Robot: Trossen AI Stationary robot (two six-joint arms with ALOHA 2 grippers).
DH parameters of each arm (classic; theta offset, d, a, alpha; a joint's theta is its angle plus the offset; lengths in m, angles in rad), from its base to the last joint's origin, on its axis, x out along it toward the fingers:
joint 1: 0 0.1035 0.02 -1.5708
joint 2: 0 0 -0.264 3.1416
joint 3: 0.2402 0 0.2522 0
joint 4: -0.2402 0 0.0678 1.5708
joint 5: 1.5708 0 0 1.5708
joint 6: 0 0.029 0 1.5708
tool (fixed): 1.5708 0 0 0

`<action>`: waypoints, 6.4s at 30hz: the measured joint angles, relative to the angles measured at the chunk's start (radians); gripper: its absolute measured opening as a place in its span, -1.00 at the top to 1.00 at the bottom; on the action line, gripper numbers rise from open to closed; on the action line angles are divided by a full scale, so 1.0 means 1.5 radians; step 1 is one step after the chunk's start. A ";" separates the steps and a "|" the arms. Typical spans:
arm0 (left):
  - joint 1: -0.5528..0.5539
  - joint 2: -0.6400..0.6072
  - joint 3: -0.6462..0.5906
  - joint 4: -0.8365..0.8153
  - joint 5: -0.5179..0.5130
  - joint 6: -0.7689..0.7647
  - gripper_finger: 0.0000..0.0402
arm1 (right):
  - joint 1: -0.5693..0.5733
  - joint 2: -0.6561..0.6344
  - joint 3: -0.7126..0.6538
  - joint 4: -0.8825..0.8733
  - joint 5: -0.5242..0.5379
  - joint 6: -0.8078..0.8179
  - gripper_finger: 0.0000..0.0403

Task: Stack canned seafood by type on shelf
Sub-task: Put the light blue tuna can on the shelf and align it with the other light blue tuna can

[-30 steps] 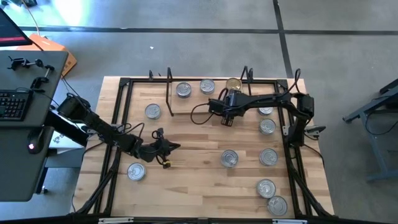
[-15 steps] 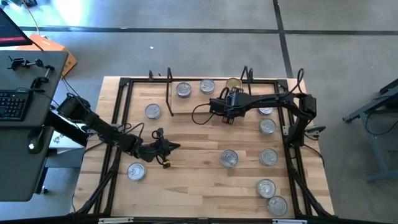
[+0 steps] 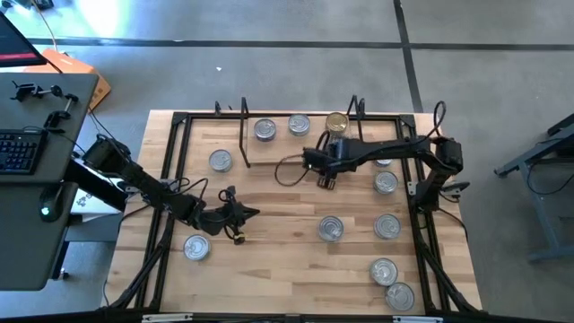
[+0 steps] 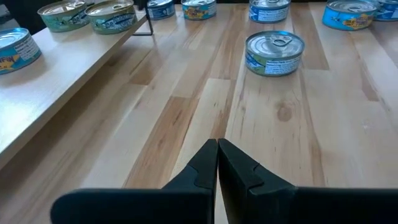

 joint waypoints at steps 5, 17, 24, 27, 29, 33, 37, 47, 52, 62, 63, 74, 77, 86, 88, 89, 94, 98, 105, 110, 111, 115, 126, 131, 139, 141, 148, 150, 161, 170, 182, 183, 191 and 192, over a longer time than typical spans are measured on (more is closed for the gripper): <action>-0.017 0.000 0.000 0.000 0.000 -0.006 0.98 | 0.120 0.000 0.000 0.011 -0.016 0.111 0.24; -0.108 0.000 0.000 0.006 -0.075 -0.017 0.98 | 0.443 -0.044 -0.110 0.047 -0.009 0.561 0.36; -0.138 0.000 0.000 0.103 -0.080 -0.001 0.98 | 0.560 -0.045 -0.110 0.034 0.084 0.628 0.36; -0.146 0.000 0.000 0.175 -0.069 0.046 0.98 | 0.599 -0.046 -0.121 0.049 0.109 0.625 0.36; -0.146 0.000 0.001 0.221 -0.049 0.079 0.98 | 0.632 -0.054 -0.146 0.057 0.137 0.654 0.36; -0.145 0.001 0.035 0.217 -0.028 0.118 0.98 | 0.684 -0.080 -0.212 0.095 0.195 0.762 0.36; -0.132 0.025 0.080 0.189 -0.025 0.149 0.98 | 0.708 -0.087 -0.259 0.145 0.229 0.809 0.36; -0.044 0.162 0.197 0.184 0.067 0.127 0.98 | 0.674 -0.087 -0.269 0.099 0.209 0.771 0.36; -0.016 0.202 0.245 0.178 0.100 0.131 0.97 | 0.656 -0.087 -0.228 -0.062 0.171 0.769 0.36; 0.006 0.125 0.290 -0.106 0.013 0.061 0.71 | 0.618 -0.087 -0.239 -0.047 0.171 0.769 0.21; 0.007 0.112 0.292 -0.143 0.005 0.044 0.67 | 0.617 -0.087 -0.245 -0.020 0.190 0.768 0.17; 0.028 -0.005 0.292 -0.642 -0.025 -0.303 0.35 | 0.595 -0.087 -0.254 0.190 0.272 0.609 -0.15; 0.036 -0.006 0.292 -0.788 -0.025 -0.409 0.29 | 0.584 -0.087 -0.254 0.207 0.272 0.577 -0.16; 0.132 0.004 0.205 -0.921 -0.010 -0.497 0.04 | 0.569 -0.087 -0.254 0.210 0.267 0.550 -0.16; 0.172 0.004 0.174 -0.909 -0.007 -0.481 -0.03 | 0.569 -0.087 -0.254 0.211 0.266 0.544 -0.16; 0.192 0.004 0.161 -0.897 -0.008 -0.466 -0.06 | 0.569 -0.087 -0.254 0.211 0.266 0.544 -0.16; 0.281 0.004 0.130 -0.819 -0.011 -0.351 -0.14 | 0.569 -0.087 -0.254 0.211 0.263 0.522 -0.16; 0.360 0.004 0.127 -0.769 0.006 -0.235 -0.13 | 0.567 -0.087 -0.254 0.211 0.262 0.510 -0.16; 0.497 0.003 0.122 -0.713 0.095 -0.068 -0.04 | 0.566 -0.087 -0.254 0.211 0.242 0.510 -0.16; 0.548 0.000 0.117 -0.698 0.155 0.001 0.07 | 0.566 -0.087 -0.254 0.211 0.237 0.519 -0.16; 0.550 -0.003 0.117 -0.700 0.164 0.003 0.11 | 0.566 -0.087 -0.254 0.211 0.237 0.524 -0.16; 0.533 -0.007 0.118 -0.708 0.191 -0.012 0.31 | 0.566 -0.087 -0.254 0.218 0.235 0.533 -0.16; 0.352 -0.012 0.136 -0.792 0.206 -0.226 0.92 | 0.566 -0.086 -0.252 0.303 0.205 0.456 -0.16; 0.248 -0.009 0.175 -0.775 0.300 -0.292 0.99 | 0.561 -0.086 -0.252 0.385 0.207 0.330 -0.16; 0.144 0.006 0.187 -0.555 0.377 -0.303 0.99 | 0.497 -0.079 -0.252 0.576 0.202 0.083 -0.16; 0.129 0.017 0.187 -0.489 0.372 -0.290 0.99 | 0.477 -0.069 -0.252 0.632 0.162 0.010 -0.16; 0.099 0.089 0.188 -0.302 0.362 -0.225 0.99 | 0.428 0.009 -0.251 0.829 0.023 -0.161 -0.16; 0.092 0.097 0.197 -0.290 0.373 -0.186 0.99 | 0.418 0.031 -0.251 0.848 0.022 -0.175 -0.17; -0.038 0.076 0.369 -0.604 0.147 -0.012 0.98 | 0.410 0.045 -0.251 0.852 0.021 -0.134 -0.18; -0.059 0.077 0.293 -0.606 0.124 0.014 0.39 | 0.410 0.045 -0.251 0.840 0.021 -0.128 -0.18; -0.024 0.077 0.192 -0.461 0.139 0.121 0.58 | 0.408 0.045 -0.251 0.864 -0.003 -0.214 -0.18; -0.016 0.079 0.192 -0.458 0.154 0.130 0.64 | 0.406 0.045 -0.251 0.866 -0.005 -0.216 -0.18; 0.037 0.121 0.195 -0.358 0.235 0.165 0.97 | 0.360 0.045 -0.251 0.867 -0.054 -0.173 -0.18; 0.040 0.121 0.194 -0.346 0.241 0.164 0.97 | 0.354 0.045 -0.251 0.865 -0.065 -0.165 -0.18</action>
